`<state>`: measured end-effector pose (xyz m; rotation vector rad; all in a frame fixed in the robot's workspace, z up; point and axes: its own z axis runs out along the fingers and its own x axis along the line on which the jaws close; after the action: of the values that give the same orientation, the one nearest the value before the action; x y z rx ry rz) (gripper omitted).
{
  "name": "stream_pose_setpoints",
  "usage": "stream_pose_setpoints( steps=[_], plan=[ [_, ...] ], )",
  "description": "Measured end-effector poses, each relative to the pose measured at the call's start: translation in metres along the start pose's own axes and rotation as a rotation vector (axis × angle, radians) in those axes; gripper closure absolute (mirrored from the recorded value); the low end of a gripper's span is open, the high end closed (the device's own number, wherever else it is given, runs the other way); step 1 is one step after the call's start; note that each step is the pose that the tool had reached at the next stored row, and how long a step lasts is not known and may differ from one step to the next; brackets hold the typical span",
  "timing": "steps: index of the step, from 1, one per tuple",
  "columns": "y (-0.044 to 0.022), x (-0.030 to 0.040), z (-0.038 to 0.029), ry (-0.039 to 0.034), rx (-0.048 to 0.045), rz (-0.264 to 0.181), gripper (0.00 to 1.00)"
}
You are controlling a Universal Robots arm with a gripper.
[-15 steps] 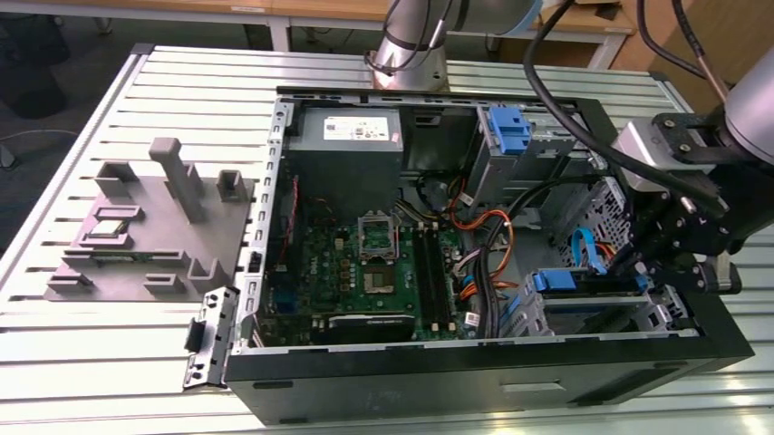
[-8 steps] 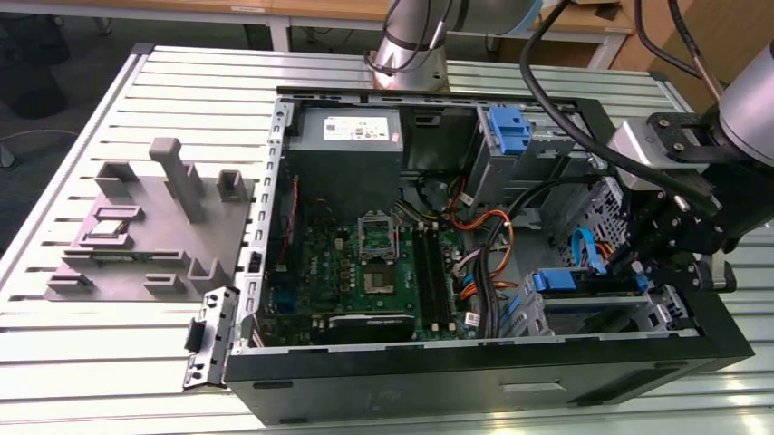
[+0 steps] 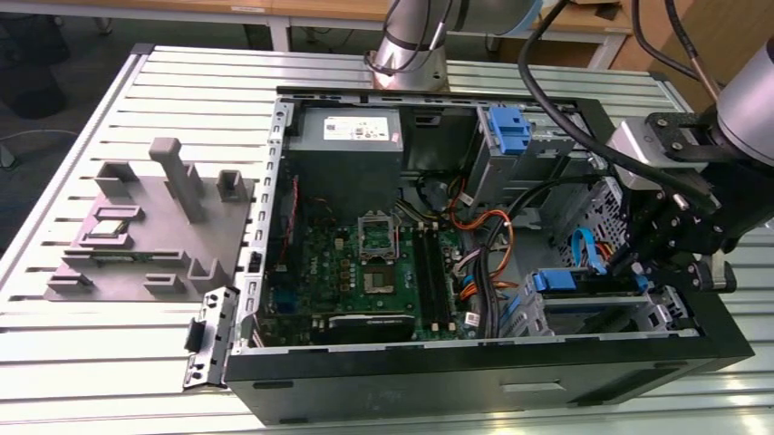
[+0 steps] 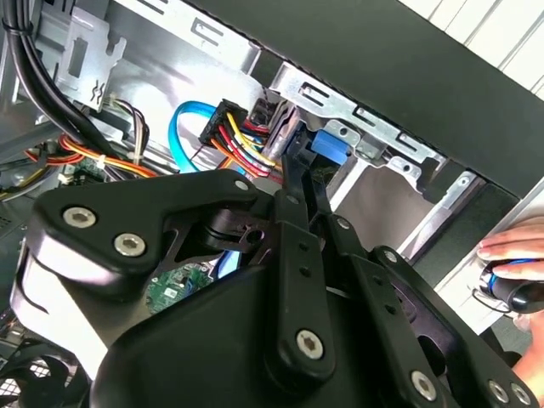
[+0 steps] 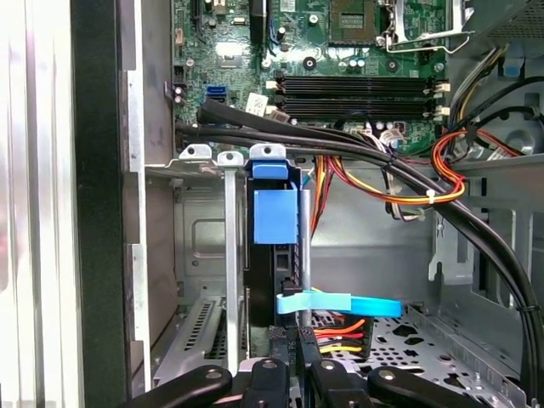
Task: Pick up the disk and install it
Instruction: 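Insert the second disk wire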
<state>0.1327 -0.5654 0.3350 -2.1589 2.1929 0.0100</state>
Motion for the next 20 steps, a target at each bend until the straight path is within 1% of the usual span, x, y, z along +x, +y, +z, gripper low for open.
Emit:
stream_pose_setpoints(
  steps=[3, 4, 5, 9, 15, 18, 20],
  plan=[
    [0.0000, 0.0000, 0.0000, 0.0005, -0.0008, 0.000, 0.83],
    [0.0000, 0.0000, 0.0001, 0.0006, -0.0082, 0.000, 0.83],
    [0.0000, -0.0001, 0.0001, 0.0007, -0.0131, 0.001, 0.83],
    [-0.0001, 0.0000, 0.0001, 0.0007, -0.0136, 0.001, 0.83],
    [0.0000, -0.0019, 0.0008, 0.0010, -0.0140, 0.001, 0.83],
    [-0.0001, -0.0019, 0.0015, 0.0083, -0.0141, 0.000, 0.83],
    [-0.0001, -0.0018, 0.0014, 0.0108, -0.0142, 0.000, 0.83]
  ],
)
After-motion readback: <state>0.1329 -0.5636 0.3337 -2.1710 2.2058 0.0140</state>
